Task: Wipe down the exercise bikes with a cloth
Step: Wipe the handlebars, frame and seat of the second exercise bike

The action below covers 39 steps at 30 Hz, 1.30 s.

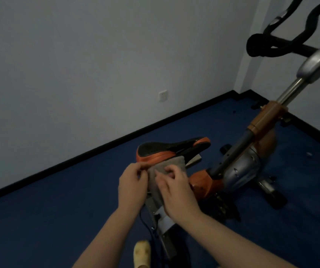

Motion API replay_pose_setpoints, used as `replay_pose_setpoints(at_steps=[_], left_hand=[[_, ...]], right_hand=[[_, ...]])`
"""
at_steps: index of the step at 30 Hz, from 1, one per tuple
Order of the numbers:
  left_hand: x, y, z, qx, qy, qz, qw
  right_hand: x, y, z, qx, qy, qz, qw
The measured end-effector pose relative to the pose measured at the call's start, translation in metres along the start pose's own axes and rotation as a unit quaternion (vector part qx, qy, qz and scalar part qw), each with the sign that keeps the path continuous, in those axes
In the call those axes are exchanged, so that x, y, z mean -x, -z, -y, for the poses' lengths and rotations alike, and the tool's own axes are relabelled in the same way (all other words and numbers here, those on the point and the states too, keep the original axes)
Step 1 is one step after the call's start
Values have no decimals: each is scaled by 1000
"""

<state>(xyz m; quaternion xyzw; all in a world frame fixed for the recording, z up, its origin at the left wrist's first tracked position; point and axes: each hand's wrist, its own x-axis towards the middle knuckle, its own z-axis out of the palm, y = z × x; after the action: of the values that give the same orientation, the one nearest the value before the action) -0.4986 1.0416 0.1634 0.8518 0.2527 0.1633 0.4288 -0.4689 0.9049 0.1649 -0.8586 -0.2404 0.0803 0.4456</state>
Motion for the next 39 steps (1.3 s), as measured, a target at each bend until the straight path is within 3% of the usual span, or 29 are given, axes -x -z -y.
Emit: replay_pose_setpoints(at_steps=[2,5,13,18,23,27,35,39], left_hand=[[-10,7,5,-2,-20,34,999],[-25,17,16,-17,-78,86,993],[-54,21,36,49,-208,170,962],[-69,23,50,72,-263,198,941],[-74,30,56,41,-302,276,912],[-76,33,61,43,-313,298,901],[-80,30,65,42,-344,277,896],[-81,36,80,50,-328,267,905]], right_hand=[[1,-16,0,158,51,-27,986],[-6,-24,-1,221,22,-62,973],[-4,-61,8,122,-77,-140,980],[4,-66,14,108,-98,-142,979],[-19,-73,32,84,-205,-223,949],[2,-109,46,151,-214,-198,945],[-56,-64,42,162,-298,-178,924],[-40,-92,62,277,-303,-88,908]])
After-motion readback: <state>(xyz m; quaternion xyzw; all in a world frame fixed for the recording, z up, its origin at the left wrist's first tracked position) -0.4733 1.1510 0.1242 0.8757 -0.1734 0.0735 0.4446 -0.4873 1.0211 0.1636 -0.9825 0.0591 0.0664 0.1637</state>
